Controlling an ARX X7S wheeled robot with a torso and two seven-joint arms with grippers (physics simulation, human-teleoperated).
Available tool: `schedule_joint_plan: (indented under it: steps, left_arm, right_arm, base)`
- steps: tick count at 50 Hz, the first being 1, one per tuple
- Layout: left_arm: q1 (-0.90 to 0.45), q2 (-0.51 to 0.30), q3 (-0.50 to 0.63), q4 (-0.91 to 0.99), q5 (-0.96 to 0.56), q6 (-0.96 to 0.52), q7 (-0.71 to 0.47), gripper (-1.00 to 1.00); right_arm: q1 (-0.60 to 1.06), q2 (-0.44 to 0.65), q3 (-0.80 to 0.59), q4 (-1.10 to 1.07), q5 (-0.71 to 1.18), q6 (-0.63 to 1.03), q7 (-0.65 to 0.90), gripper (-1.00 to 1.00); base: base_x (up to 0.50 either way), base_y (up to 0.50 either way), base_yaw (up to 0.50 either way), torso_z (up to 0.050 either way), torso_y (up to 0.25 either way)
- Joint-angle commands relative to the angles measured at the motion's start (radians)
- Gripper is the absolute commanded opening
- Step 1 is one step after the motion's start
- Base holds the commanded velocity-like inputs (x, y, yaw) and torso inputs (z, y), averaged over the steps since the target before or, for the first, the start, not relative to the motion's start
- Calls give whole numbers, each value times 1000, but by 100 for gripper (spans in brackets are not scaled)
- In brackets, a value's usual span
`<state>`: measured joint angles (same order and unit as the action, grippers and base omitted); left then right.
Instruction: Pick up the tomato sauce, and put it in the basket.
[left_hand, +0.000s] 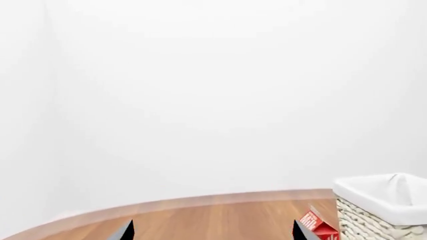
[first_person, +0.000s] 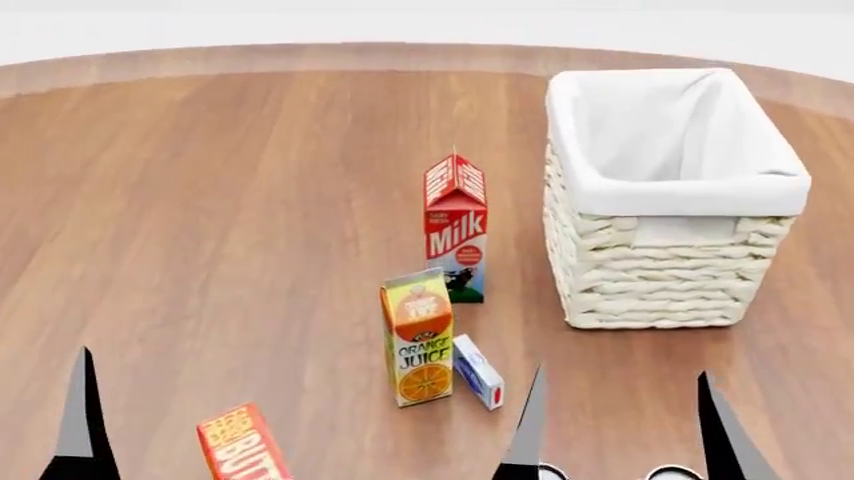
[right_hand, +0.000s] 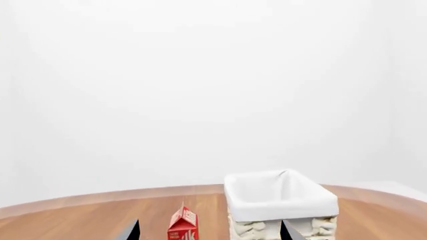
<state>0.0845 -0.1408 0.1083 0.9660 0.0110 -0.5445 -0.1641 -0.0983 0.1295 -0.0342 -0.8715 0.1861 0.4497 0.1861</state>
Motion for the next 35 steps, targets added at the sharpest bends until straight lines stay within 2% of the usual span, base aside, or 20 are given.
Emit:
schedule_joint_plan:
  steps: [1, 26, 29, 33, 35]
  left_arm:
    - [0, -11, 10, 4, -5, -5, -14, 100]
    - [-4, -35, 18, 8, -34, -14, -42, 100]
    - [-5, -39, 22, -1, -30, -7, -48, 100]
    - [-7, -44, 34, -4, -25, -9, -54, 100]
    - [-9, -45, 30, -3, -31, -8, -55, 100]
  right_arm:
    - [-5, 14, -9, 6, 6, -10, 14, 100]
    - [-14, 29, -11, 7, 35, -60, 34, 100]
    - [-4, 29, 10, -20, 83, -22, 39, 100]
    - [-35, 64, 12, -124, 117, 16, 28, 100]
    - [-137, 174, -15, -175, 161, -13, 22, 100]
  base:
    - [500, 0, 0, 0, 0]
    - [500, 0, 0, 0, 1]
    - [0, 0, 0, 0, 3]
    - [0, 0, 0, 0, 0]
    - [0, 0, 0, 0, 0]
